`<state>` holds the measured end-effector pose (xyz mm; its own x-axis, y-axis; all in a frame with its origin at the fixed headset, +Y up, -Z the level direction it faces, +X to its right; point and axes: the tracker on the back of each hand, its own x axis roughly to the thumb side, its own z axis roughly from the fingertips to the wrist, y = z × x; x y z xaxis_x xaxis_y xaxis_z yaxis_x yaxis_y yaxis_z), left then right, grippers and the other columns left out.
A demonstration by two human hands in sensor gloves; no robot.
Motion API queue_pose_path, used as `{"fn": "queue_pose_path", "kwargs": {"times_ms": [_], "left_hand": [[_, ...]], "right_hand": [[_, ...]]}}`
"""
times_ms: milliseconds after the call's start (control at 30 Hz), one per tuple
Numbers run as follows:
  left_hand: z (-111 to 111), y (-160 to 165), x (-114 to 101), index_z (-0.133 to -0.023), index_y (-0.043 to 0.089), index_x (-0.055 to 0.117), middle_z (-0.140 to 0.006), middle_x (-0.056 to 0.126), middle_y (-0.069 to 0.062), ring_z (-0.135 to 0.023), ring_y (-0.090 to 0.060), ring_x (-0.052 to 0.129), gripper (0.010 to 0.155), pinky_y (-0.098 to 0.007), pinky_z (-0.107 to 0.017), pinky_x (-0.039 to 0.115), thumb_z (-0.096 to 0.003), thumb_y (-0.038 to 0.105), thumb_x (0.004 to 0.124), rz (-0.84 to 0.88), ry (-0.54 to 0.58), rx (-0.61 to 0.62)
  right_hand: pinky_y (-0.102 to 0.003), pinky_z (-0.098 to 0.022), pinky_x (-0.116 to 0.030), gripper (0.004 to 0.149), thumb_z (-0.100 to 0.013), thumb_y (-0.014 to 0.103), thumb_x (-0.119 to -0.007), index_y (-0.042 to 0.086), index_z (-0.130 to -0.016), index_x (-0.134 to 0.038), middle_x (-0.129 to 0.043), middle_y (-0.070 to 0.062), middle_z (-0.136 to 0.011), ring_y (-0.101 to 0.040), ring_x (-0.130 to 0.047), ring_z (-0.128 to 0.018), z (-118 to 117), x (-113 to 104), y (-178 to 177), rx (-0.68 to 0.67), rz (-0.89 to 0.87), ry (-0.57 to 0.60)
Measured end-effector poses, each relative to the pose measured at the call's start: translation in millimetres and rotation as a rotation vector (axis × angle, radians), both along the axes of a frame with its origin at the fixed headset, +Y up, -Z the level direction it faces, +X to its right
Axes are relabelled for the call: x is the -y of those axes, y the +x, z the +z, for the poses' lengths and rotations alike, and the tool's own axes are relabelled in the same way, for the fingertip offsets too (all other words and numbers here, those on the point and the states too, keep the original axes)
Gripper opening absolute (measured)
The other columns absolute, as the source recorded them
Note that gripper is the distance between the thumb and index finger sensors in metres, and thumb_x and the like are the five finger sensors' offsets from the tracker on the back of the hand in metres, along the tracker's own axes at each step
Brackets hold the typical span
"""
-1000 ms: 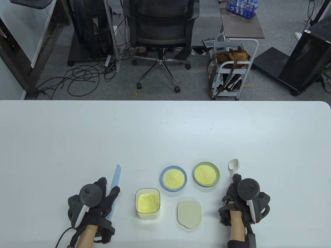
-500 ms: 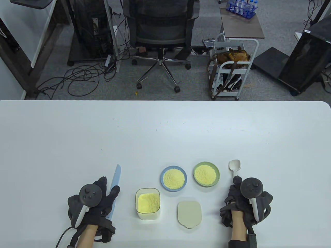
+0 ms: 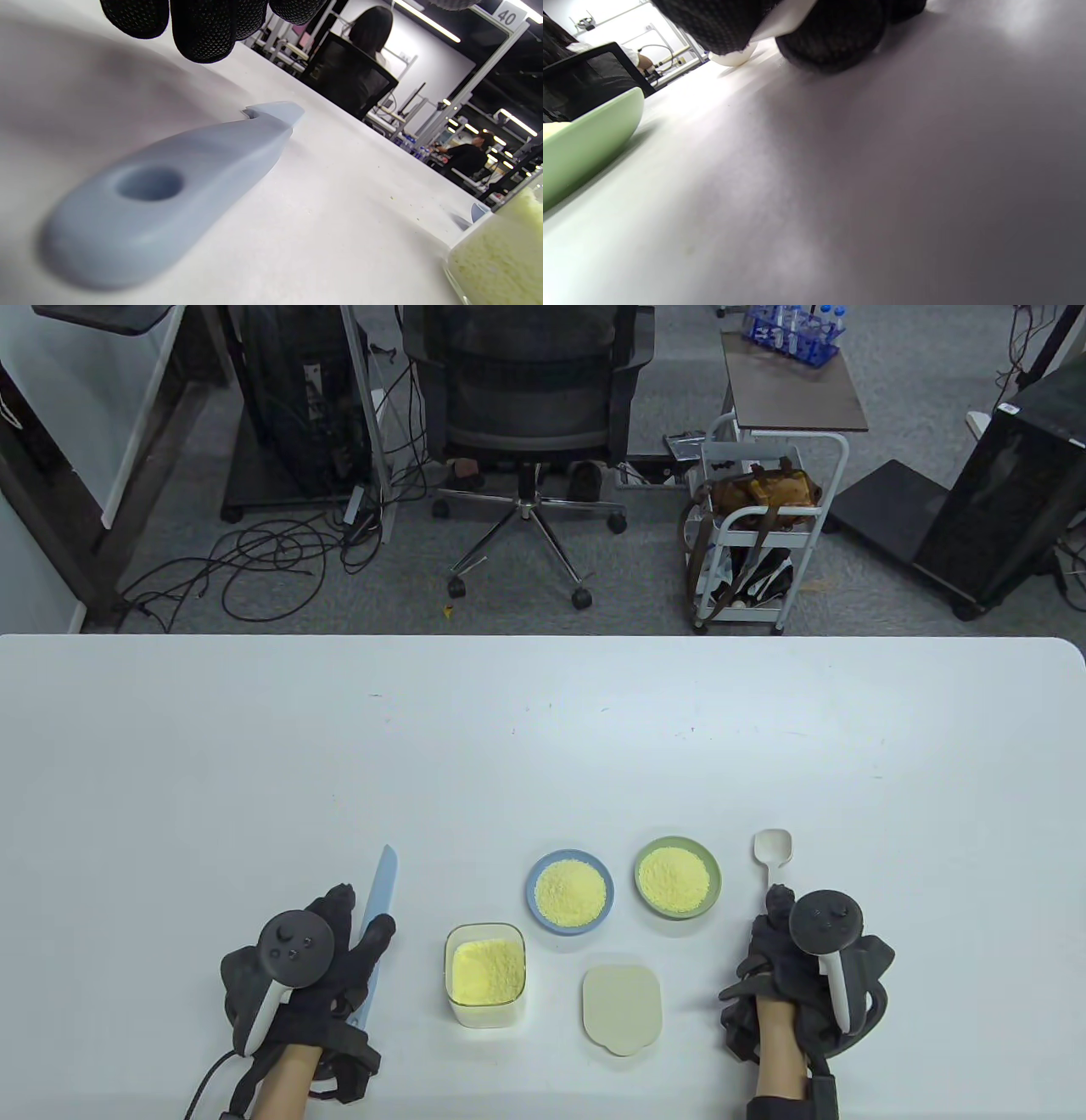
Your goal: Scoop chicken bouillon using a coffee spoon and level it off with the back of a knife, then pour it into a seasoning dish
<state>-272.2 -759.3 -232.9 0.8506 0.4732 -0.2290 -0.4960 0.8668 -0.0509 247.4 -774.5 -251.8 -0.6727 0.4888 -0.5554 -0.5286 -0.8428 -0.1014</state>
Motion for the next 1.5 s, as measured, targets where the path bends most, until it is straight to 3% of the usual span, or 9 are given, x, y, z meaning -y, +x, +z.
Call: {"fn": "queue_pose_path", "kwargs": {"times_ms": [200,633,1033,1167,1233,1333,1367,1400,1500], "left_hand": [[-0.2,-0.2,0.7,-0.109,0.019,0.047,-0.111,0.056,-0.024,-0.098,-0.040,0.072,0.083,-0.059,-0.069,0.059,-0.0432,0.069,0.060,0.004,0.002,0.001],[-0.2,-0.7,1.4,-0.109,0.018,0.046,-0.111,0.056,-0.024,-0.098,-0.040,0.072,0.084,-0.058,-0.069,0.059,-0.0434,0.069,0.060,0.008,-0.002,0.003],[0.2,-0.9,1.1,-0.109,0.018,0.046,-0.111,0.055,-0.024,-0.099,-0.041,0.071,0.084,-0.059,-0.069,0.058,-0.0433,0.069,0.060,0.000,0.006,0.003],[0.2,-1.3,0.9,-0.109,0.018,0.045,-0.112,0.054,-0.024,-0.099,-0.041,0.070,0.084,-0.059,-0.069,0.058,-0.0432,0.069,0.060,-0.001,0.011,0.002],[0.3,-1.3,0.9,-0.109,0.018,0.045,-0.112,0.054,-0.024,-0.099,-0.041,0.070,0.085,-0.060,-0.070,0.057,-0.0431,0.069,0.060,-0.005,0.011,0.002],[0.4,-1.3,0.9,-0.109,0.017,0.045,-0.112,0.054,-0.025,-0.100,-0.041,0.070,0.085,-0.060,-0.070,0.057,-0.0432,0.069,0.060,-0.009,0.012,0.002],[0.4,-1.4,0.9,-0.109,0.017,0.045,-0.112,0.054,-0.025,-0.100,-0.041,0.070,0.084,-0.060,-0.070,0.057,-0.0433,0.069,0.060,-0.011,0.012,0.002],[0.4,-1.4,0.9,-0.109,0.017,0.045,-0.112,0.054,-0.025,-0.100,-0.041,0.070,0.085,-0.060,-0.070,0.057,-0.0432,0.069,0.060,-0.012,0.012,0.002],[0.6,-1.4,1.0,-0.109,0.017,0.045,-0.112,0.054,-0.025,-0.099,-0.041,0.070,0.085,-0.060,-0.069,0.057,-0.0433,0.069,0.060,-0.015,0.010,0.002]], "right_hand": [[-0.046,-0.059,-0.049,0.043,-0.051,0.025,-0.075,0.024,-0.091,-0.061,-0.052,-0.017,-0.090,-0.015,-0.071,-0.053,0.2,2.5,-0.9,0.000,-0.011,-0.068],[-0.046,-0.059,-0.049,0.043,-0.051,0.025,-0.075,0.023,-0.091,-0.062,-0.052,-0.017,-0.090,-0.015,-0.071,-0.053,-0.4,3.3,-1.9,0.002,-0.001,-0.064],[-0.060,-0.063,-0.049,0.059,-0.042,0.031,-0.081,0.015,-0.095,-0.059,-0.049,-0.024,-0.095,-0.028,-0.073,-0.067,20.5,-37.8,-15.0,-0.013,0.200,0.215],[-0.080,-0.064,-0.029,0.070,-0.042,0.035,-0.083,0.015,-0.099,-0.048,-0.032,-0.024,-0.106,-0.038,-0.061,-0.089,23.4,-51.1,-30.2,-0.117,0.191,0.253],[-0.084,-0.060,-0.011,0.081,-0.041,0.039,-0.085,0.016,-0.102,-0.036,-0.015,-0.023,-0.108,-0.048,-0.041,-0.099,24.6,-57.6,-39.5,-0.233,0.127,0.249],[-0.079,-0.055,0.008,0.101,-0.038,0.045,-0.089,0.023,-0.099,-0.012,0.019,-0.017,-0.098,-0.052,0.004,-0.097,23.9,-60.0,-53.5,-0.504,-0.040,0.145],[-0.076,-0.053,0.016,0.104,-0.040,0.045,-0.090,0.032,-0.093,-0.001,0.029,-0.011,-0.093,-0.049,0.018,-0.093,23.8,-58.2,-62.6,-0.652,-0.124,0.008],[-0.077,-0.053,0.016,0.109,-0.040,0.049,-0.089,0.036,-0.087,0.008,0.034,-0.011,-0.089,-0.050,0.023,-0.091,25.0,-56.9,-70.3,-0.729,-0.155,-0.083],[-0.075,-0.051,0.016,0.112,-0.035,0.050,-0.092,0.034,-0.084,0.008,0.031,-0.012,-0.088,-0.050,0.022,-0.089,23.6,-51.7,-95.0,-0.852,-0.080,-0.144]]}}
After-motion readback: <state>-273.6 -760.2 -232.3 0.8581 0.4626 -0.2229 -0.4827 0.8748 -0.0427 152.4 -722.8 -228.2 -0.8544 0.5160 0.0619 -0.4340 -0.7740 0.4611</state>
